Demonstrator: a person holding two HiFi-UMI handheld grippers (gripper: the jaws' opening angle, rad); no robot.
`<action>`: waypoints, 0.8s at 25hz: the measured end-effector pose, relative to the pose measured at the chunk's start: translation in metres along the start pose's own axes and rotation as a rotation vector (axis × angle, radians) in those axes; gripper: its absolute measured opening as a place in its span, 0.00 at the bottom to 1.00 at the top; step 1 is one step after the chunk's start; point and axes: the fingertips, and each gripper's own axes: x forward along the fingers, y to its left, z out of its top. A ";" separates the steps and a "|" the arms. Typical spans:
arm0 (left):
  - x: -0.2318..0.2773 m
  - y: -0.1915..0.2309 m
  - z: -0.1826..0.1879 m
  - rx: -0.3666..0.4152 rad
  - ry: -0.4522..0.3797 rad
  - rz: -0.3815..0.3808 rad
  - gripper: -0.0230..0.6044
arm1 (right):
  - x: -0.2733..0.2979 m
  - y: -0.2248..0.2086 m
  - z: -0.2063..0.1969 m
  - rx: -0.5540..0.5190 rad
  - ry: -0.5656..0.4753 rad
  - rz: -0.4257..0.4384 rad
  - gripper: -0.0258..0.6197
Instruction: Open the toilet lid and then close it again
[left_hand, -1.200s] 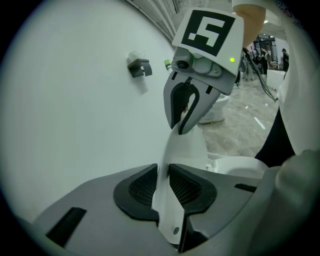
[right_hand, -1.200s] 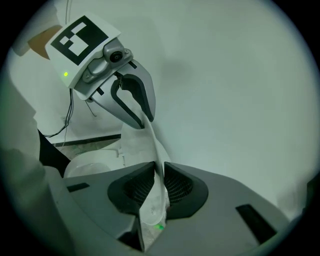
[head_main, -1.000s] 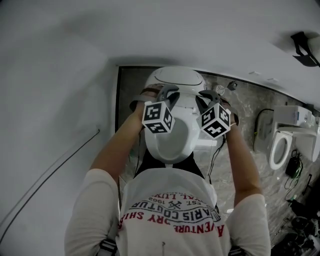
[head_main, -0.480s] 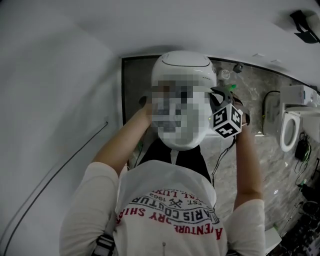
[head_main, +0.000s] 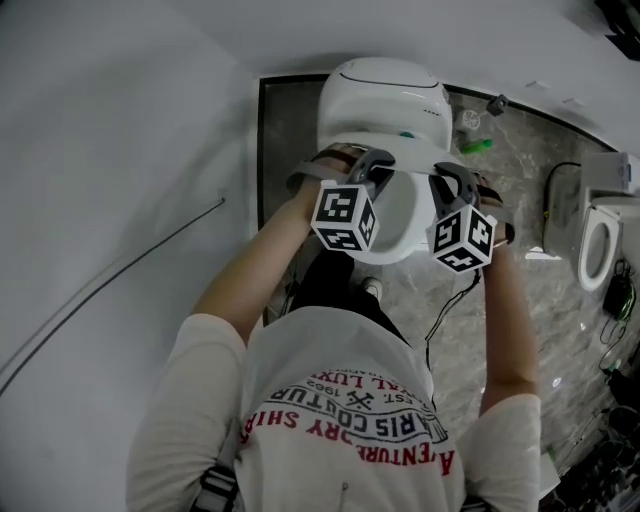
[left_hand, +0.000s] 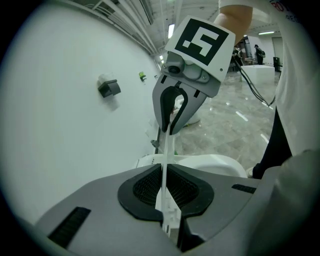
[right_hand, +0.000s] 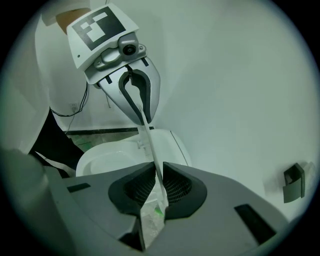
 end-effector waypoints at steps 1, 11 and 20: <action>-0.001 -0.010 -0.002 0.001 0.004 0.007 0.09 | -0.001 0.010 -0.002 -0.013 0.000 -0.004 0.11; -0.010 -0.101 -0.021 -0.052 0.009 0.069 0.12 | -0.005 0.104 -0.020 -0.111 -0.033 -0.001 0.11; -0.005 -0.177 -0.033 0.067 0.045 0.155 0.13 | -0.004 0.177 -0.045 -0.195 -0.048 -0.069 0.11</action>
